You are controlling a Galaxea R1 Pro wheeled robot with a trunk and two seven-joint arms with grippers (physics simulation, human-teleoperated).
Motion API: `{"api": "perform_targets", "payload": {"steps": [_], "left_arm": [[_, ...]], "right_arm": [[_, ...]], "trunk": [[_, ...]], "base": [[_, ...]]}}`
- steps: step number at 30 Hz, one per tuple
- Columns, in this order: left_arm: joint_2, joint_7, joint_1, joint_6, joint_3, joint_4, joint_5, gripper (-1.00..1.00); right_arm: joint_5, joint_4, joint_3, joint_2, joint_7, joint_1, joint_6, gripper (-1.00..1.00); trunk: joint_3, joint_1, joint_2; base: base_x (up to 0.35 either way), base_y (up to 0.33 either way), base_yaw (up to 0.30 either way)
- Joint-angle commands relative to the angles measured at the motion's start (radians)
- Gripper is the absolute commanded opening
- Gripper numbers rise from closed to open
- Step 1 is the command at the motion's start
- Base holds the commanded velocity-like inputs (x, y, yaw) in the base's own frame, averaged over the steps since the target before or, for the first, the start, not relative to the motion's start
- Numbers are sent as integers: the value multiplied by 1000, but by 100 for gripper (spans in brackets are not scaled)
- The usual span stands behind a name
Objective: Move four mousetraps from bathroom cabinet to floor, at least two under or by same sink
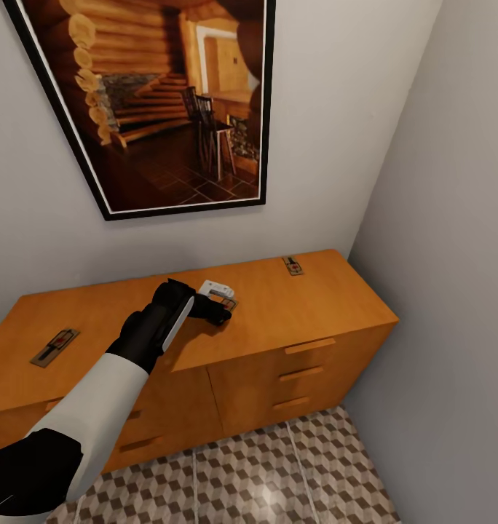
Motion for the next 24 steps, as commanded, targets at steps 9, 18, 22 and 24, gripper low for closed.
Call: {"api": "perform_targets", "payload": {"steps": [9, 18, 22, 24], "left_arm": [[0, -2, -1, 4, 0, 0, -2, 100], [0, -2, -1, 4, 0, 0, -2, 100], [0, -2, -1, 4, 0, 0, -2, 100], [0, -2, -1, 4, 0, -1, -2, 100]], "right_arm": [[-11, 0, 7, 0, 5, 0, -2, -100], [-11, 0, 7, -1, 5, 0, -2, -100], [-11, 0, 7, -1, 5, 0, -2, -100], [-11, 0, 7, -1, 5, 0, -2, -100]], "trunk": [[-1, 0, -1], [-1, 0, -1], [-1, 0, -1], [-1, 0, -1]], "base": [[27, -44, 0], [8, -11, 0], [0, -1, 0], [0, 0, 0]]}}
